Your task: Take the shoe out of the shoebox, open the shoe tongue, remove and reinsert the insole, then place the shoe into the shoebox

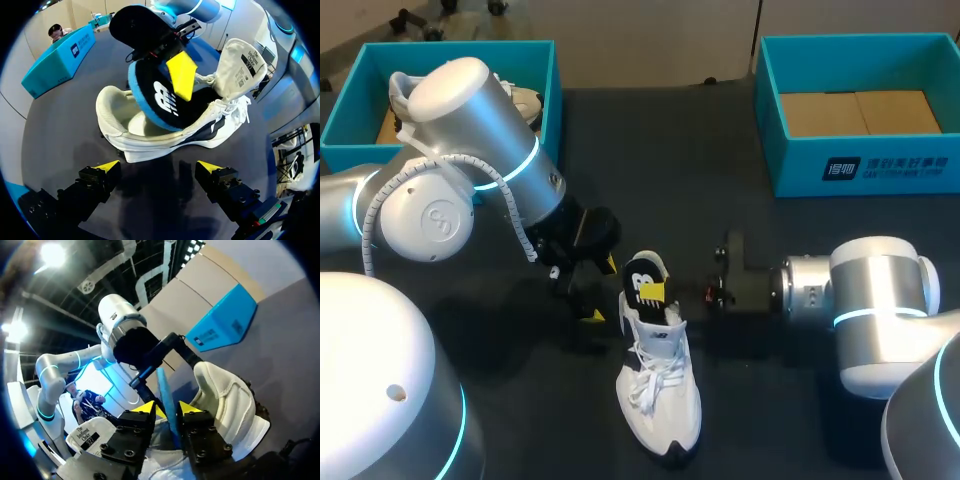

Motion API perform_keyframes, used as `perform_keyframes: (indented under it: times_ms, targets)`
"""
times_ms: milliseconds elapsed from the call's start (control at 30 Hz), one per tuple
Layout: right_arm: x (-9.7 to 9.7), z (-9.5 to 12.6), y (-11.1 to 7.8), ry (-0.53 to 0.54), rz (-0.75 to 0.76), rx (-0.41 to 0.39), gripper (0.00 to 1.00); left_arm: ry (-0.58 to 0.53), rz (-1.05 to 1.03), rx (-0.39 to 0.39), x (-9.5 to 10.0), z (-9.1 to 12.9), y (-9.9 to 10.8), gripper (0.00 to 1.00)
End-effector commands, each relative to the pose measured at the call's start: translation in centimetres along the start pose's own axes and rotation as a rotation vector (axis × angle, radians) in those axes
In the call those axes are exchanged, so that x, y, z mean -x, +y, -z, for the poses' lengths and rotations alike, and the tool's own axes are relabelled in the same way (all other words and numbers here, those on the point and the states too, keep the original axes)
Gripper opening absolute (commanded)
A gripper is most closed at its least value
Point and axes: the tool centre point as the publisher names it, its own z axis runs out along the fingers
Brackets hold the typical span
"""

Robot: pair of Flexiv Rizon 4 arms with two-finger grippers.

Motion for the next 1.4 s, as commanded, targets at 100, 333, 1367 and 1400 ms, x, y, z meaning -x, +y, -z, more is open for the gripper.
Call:
perform_keyframes:
  times_ms: [100,333,1367,1400]
  targets:
    - [-0.3,-0.1,1.2,-0.011,0.018,-0.001,0.31,-0.002,0.000,0.003,-0.1,0.0,0.0,1.00]
    - [0.4,-0.1,2.1,-0.005,0.022,0.001,0.21,-0.002,0.000,0.003,-0.1,0.0,0.0,1.00]
    - [1.7,0.6,-1.1,-0.131,-0.099,-0.022,0.08,-0.002,0.000,0.003,-0.1,0.0,0.0,1.00]
    - [1.6,0.6,-0.9,-0.132,-0.088,-0.018,0.15,-0.002,0.000,0.003,-0.1,0.0,0.0,1.00]
